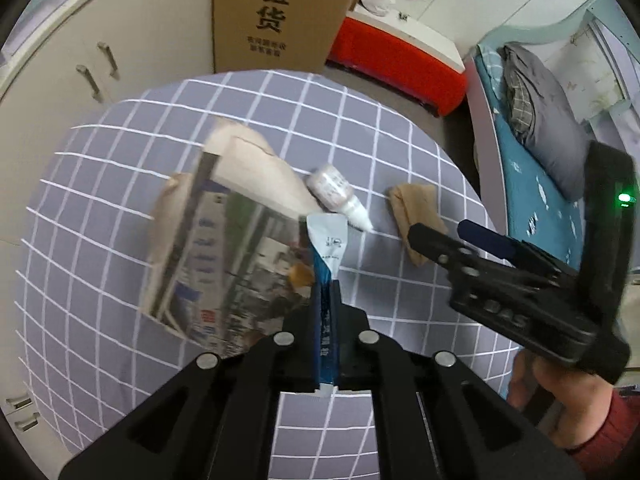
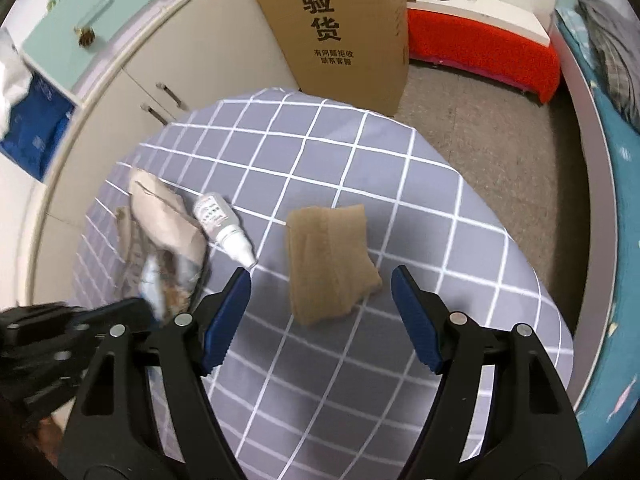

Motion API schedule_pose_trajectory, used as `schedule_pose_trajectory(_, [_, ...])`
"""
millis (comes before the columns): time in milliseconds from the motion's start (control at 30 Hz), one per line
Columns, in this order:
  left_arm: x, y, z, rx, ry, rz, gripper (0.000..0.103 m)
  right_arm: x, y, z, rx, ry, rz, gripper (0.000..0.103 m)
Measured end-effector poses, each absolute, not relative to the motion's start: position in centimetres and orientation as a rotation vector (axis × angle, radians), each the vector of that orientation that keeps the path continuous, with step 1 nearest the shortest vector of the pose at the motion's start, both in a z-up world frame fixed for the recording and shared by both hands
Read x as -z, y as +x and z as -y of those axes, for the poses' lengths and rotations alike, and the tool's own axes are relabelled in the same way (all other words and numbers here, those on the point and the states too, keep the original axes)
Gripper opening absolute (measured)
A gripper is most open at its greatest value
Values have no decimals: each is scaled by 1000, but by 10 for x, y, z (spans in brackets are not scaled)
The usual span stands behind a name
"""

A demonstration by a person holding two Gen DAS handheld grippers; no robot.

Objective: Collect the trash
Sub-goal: 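Grasp the teal toothpaste tube with the left gripper while the right grasps the tan cloth, then carry the toothpaste tube and tan cloth over the wastebasket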

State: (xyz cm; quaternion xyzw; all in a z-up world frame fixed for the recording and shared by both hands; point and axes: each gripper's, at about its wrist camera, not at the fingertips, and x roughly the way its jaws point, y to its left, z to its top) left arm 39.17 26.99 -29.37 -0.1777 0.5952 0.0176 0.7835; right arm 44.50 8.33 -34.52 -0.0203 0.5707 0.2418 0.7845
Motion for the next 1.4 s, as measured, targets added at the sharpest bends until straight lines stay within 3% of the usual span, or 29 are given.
schedule_pose_trajectory(33, [292, 390, -271, -43, -386, -1285, 3, 348, 446, -86, -522, -59, -1237, 53])
schedule_pose_trajectory(67, [291, 388, -273, -52, -385, -1286, 3, 353, 446, -89, -525, -87, -1252, 38])
schedule_pose_trajectory(200, [284, 379, -278, -48, -386, -1284, 3, 353, 440, -91, -548, -129, -1249, 22])
schedule_pose_trajectory(767, [258, 401, -161, 117, -242, -1265, 4, 313, 391, 16, -545, 143, -1250, 20])
schedule_pose_trajectory(1400, [269, 422, 126, 343, -82, -1348, 4, 303, 367, 301, -322, 280, -1223, 20])
